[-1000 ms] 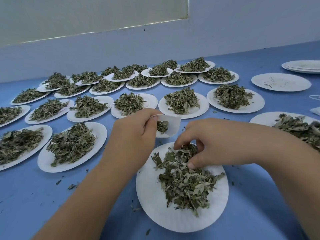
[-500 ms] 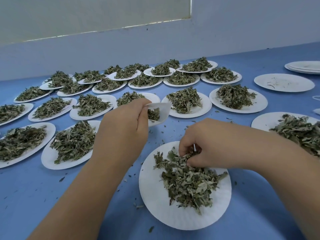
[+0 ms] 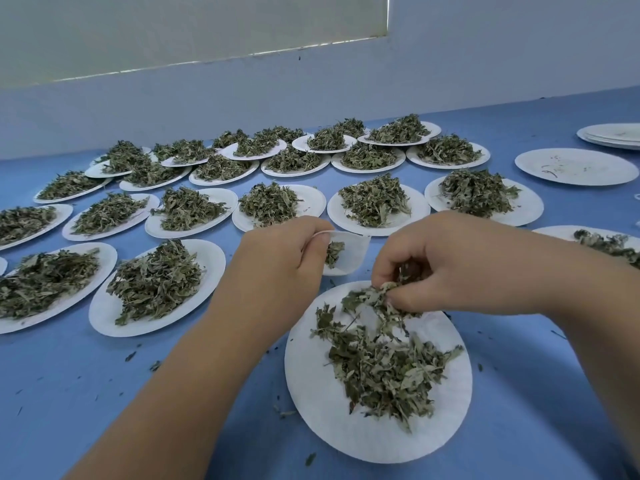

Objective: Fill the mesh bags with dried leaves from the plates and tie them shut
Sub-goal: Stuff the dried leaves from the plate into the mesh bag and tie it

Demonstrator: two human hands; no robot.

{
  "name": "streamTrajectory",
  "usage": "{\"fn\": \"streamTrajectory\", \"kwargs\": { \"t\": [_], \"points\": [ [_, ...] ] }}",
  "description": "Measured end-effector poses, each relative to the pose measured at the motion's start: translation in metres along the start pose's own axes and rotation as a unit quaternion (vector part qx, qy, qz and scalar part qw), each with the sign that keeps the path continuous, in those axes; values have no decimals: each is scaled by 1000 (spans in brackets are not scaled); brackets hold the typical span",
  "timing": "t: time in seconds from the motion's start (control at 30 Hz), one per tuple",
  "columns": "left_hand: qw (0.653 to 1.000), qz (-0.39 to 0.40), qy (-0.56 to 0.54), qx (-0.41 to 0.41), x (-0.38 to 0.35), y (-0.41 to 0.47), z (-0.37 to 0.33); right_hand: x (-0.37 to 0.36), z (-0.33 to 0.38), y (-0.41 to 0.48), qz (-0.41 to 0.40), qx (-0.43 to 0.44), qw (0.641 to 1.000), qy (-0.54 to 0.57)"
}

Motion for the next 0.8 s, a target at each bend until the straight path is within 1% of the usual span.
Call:
{"fn": "streamTrajectory", "kwargs": {
  "t": [0.3,0.6,0.7,0.8],
  "points": [
    [1000,15,-22,-7,-5,-1,-1,13,0,-5,-53,-20,997,49],
    [999,11,-16,-46,-12,-2,-10,6,5,-2,-116,-55,992,-9],
    [999,6,-19,-47,-13,-2,-12,3,9,0,-154,-69,985,-21],
    [999,4,-22,-39,-15,-2,-14,-1,14,1,-175,-89,979,-47]
  ]
}}
Point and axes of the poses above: each hand's wrist, its own y-axis towards the middle knuckle, its own x-axis out of the back of the hand, z = x × y, the point moved 3 cm from there along y, towards the middle knuckle, and after that the axes turned 14 degrees about -x, right-handed, at the moved point
